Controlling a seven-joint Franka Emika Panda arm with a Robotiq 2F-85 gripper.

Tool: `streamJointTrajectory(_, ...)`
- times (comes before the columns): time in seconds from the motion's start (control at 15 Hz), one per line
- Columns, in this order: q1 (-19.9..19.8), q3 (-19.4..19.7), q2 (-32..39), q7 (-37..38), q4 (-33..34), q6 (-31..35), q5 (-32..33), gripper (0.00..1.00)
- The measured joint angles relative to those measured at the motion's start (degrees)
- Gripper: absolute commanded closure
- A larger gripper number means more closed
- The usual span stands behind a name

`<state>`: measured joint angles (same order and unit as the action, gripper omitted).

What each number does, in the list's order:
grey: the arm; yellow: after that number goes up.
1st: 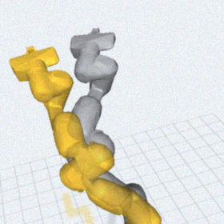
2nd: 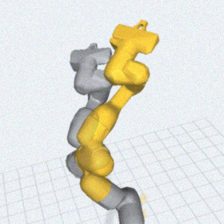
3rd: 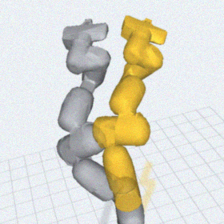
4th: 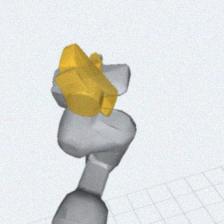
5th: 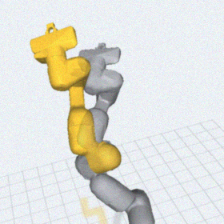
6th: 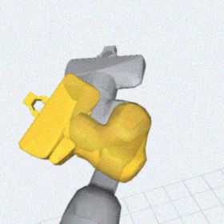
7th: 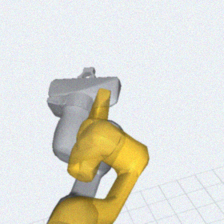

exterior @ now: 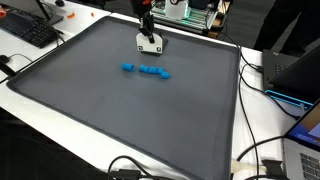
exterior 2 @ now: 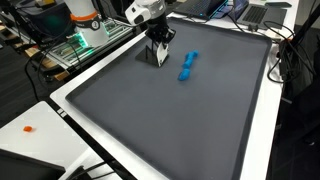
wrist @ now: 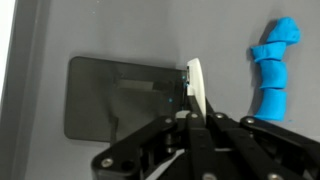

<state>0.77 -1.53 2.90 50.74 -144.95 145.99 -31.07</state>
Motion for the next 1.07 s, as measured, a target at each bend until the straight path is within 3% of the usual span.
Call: streamJointTrajectory(1.07,-0.2,0.4,-0.6,0.7,-1.0,1.1,-0.1,0.99)
